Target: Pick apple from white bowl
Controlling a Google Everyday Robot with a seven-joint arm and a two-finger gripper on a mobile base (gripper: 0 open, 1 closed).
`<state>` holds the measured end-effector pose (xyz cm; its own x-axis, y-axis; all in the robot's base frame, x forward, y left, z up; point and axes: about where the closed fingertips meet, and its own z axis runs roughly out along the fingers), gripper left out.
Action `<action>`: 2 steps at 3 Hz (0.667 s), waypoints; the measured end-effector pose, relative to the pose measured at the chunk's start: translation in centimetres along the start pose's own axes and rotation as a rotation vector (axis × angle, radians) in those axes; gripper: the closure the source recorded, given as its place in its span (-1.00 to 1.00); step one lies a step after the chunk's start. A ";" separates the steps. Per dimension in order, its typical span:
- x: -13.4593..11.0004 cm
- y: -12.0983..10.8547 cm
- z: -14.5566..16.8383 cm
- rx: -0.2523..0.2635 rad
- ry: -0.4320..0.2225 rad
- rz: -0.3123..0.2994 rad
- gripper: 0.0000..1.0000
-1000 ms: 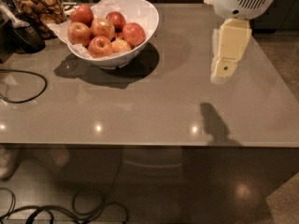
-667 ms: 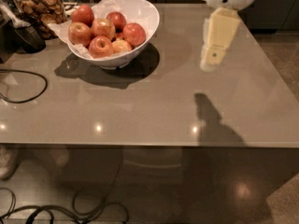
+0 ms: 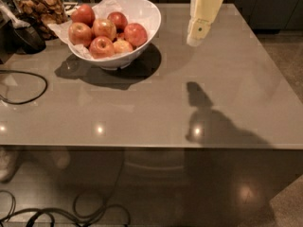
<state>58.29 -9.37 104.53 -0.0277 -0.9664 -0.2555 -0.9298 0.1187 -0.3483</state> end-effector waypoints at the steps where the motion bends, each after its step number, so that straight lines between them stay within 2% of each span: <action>1: 0.0 0.0 0.0 0.000 0.000 0.000 -1.00; 2: -1.6 -2.2 1.1 0.012 -0.051 0.008 -1.00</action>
Offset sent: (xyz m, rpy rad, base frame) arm 0.0599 0.0337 0.0056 0.1157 0.0100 0.0191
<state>60.73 -7.82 104.74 -0.0161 -0.9524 -0.3043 -0.9250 0.1297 -0.3572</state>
